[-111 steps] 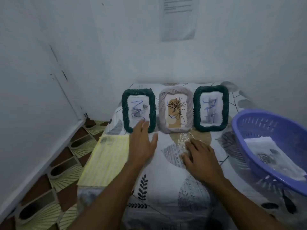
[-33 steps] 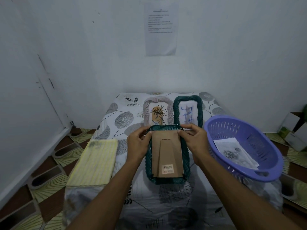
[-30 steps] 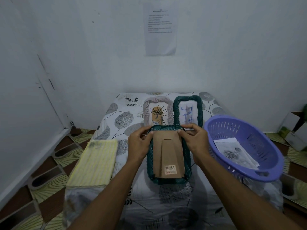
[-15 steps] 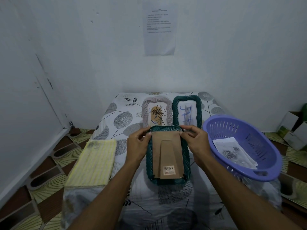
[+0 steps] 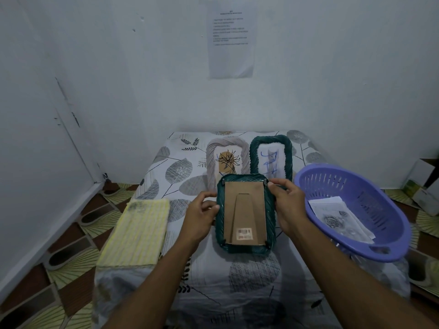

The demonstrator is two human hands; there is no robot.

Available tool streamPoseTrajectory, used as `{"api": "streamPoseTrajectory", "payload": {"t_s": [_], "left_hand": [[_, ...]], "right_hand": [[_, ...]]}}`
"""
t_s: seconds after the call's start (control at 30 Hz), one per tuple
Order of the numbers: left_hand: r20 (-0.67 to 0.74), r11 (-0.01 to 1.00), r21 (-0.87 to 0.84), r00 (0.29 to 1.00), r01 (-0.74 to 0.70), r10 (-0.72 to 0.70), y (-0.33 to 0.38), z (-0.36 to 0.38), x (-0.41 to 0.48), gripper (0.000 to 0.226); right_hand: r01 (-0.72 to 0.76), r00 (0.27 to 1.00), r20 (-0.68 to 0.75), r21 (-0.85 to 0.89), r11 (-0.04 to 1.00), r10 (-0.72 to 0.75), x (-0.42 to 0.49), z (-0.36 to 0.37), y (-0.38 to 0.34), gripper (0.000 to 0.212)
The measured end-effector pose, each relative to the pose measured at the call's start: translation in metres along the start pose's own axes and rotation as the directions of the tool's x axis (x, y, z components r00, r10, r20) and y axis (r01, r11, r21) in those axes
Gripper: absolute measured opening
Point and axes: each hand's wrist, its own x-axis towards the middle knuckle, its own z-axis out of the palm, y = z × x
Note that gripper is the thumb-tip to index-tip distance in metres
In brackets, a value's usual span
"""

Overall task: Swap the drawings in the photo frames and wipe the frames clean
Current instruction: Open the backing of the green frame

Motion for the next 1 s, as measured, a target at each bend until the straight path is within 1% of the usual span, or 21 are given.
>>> {"api": "streamPoseTrajectory", "payload": {"t_s": [0.07,0.17,0.23,0.3,0.37,0.43,0.5,0.57,0.63,0.73,0.83,1.0], "left_hand": [[-0.056,0.999,-0.034,0.998,0.002,-0.004,0.000,-0.001,0.001,0.022],[-0.140,0.999,-0.043,0.990,-0.005,-0.001,0.002,-0.005,0.006,0.017],[-0.187,0.999,-0.037,0.982,-0.027,0.020,0.003,-0.007,0.011,0.015],[-0.201,0.998,-0.009,0.978,-0.058,0.055,0.004,-0.008,0.013,0.013],[-0.131,0.998,0.012,0.989,-0.067,0.068,0.005,-0.008,0.012,0.021],[0.013,1.000,0.005,1.000,-0.017,0.017,0.003,-0.010,0.010,0.042],[0.143,0.998,0.016,0.988,0.054,-0.056,0.000,-0.013,0.006,0.065],[0.214,0.997,0.053,0.974,0.064,-0.074,-0.003,-0.015,0.003,0.083],[0.221,0.997,0.055,0.973,0.057,-0.068,-0.004,-0.014,0.001,0.091],[0.223,0.998,0.021,0.973,0.057,-0.061,-0.003,-0.012,-0.001,0.095],[0.233,0.999,0.008,0.971,0.051,-0.052,-0.001,-0.010,-0.002,0.097],[0.220,0.999,0.001,0.975,0.043,-0.042,-0.003,-0.009,-0.001,0.094]], "right_hand": [[-0.007,0.998,0.063,-0.037,0.999,0.009,-0.002,-0.001,0.005,0.013],[-0.023,0.979,0.200,-0.119,0.993,0.047,-0.012,-0.010,0.017,0.025],[-0.014,0.964,0.257,-0.187,0.982,0.063,-0.018,-0.018,0.028,0.027],[-0.028,0.956,0.282,-0.203,0.979,0.086,-0.023,-0.024,0.037,0.033],[-0.063,0.951,0.288,-0.176,0.982,0.113,-0.024,-0.029,0.041,0.043],[-0.062,0.947,0.300,-0.177,0.982,0.114,-0.022,-0.033,0.041,0.053],[-0.046,0.940,0.323,-0.196,0.980,0.109,-0.019,-0.037,0.039,0.062],[-0.032,0.933,0.344,-0.214,0.976,0.106,-0.018,-0.041,0.036,0.070],[-0.002,0.929,0.357,-0.256,0.967,0.097,-0.018,-0.043,0.034,0.079],[0.037,0.924,0.375,-0.296,0.954,0.080,-0.018,-0.044,0.035,0.089],[0.042,0.915,0.395,-0.292,0.955,0.080,-0.016,-0.044,0.037,0.090],[0.031,0.917,0.393,-0.246,0.969,0.070,-0.012,-0.043,0.041,0.084]]}}
